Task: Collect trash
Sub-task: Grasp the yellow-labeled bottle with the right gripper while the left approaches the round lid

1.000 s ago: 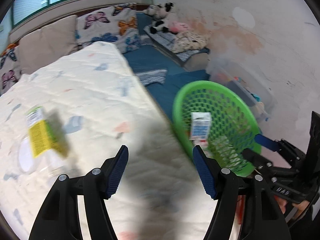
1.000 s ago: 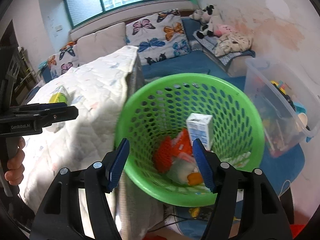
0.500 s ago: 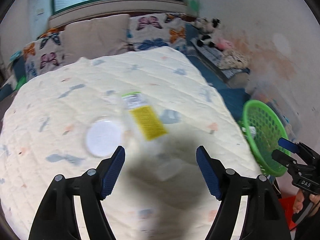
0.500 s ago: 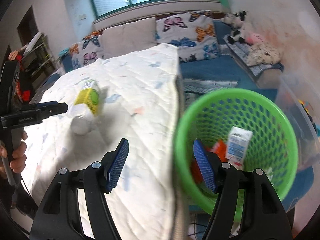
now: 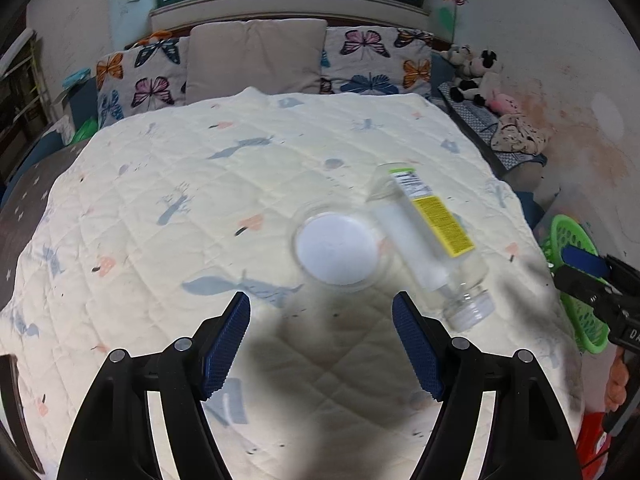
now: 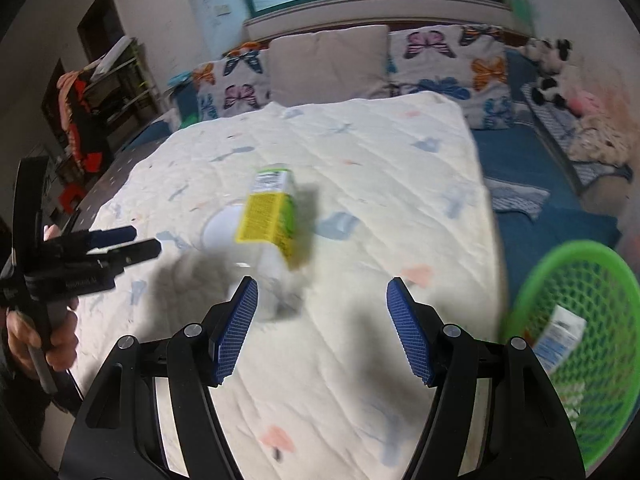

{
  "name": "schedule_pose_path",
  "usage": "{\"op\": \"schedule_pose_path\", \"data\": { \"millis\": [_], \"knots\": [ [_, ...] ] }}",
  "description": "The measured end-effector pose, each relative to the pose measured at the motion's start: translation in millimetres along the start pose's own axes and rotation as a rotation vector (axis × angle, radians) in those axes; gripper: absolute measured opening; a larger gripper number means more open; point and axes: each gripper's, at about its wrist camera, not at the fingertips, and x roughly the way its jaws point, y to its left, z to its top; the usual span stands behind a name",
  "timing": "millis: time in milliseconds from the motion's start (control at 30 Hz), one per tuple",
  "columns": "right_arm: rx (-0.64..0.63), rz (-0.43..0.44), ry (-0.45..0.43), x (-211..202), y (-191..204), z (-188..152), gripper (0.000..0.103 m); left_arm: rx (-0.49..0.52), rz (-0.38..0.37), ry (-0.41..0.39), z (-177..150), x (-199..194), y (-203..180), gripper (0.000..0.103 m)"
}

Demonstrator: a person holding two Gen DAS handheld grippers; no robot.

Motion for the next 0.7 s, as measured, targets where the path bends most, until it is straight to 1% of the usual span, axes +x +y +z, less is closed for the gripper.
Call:
{"op": "schedule_pose_path", "data": {
  "millis": [167, 233, 433, 567, 633, 700],
  "knots": [
    [-0.036, 0.023, 0.024, 29.2, 22.5, 19.7, 0.067, -0.011, 0.008, 0.014, -3.4, 5.7, 13.0, 0.071],
    [-0.053, 0.025, 0.038, 43.6, 31.2, 28.4, 0.067, -0.015, 0.010, 0.017, -4.0, 7.9, 16.8, 0.073],
    [-0.064, 0.032, 0.072, 75.4, 40.9, 44.2, 0.065, -0.018, 0.014, 0.026, -3.2, 13.9, 24.4, 0.075],
    [-0.067, 0.024, 0.103, 95.4, 44.6, 51.6, 0.063, -0.014, 0.017, 0.035, -2.3, 20.2, 26.5, 0.079],
    [-0.067, 0.008, 0.121, 106.9, 45.7, 54.2, 0.059, -0.011, 0.015, 0.036, -1.9, 22.2, 26.2, 0.080],
    [-0.061, 0.002, 0.140, 116.4, 44.8, 55.5, 0.057, -0.006, 0.017, 0.038, -0.7, 25.4, 25.6, 0.083]
  ]
}}
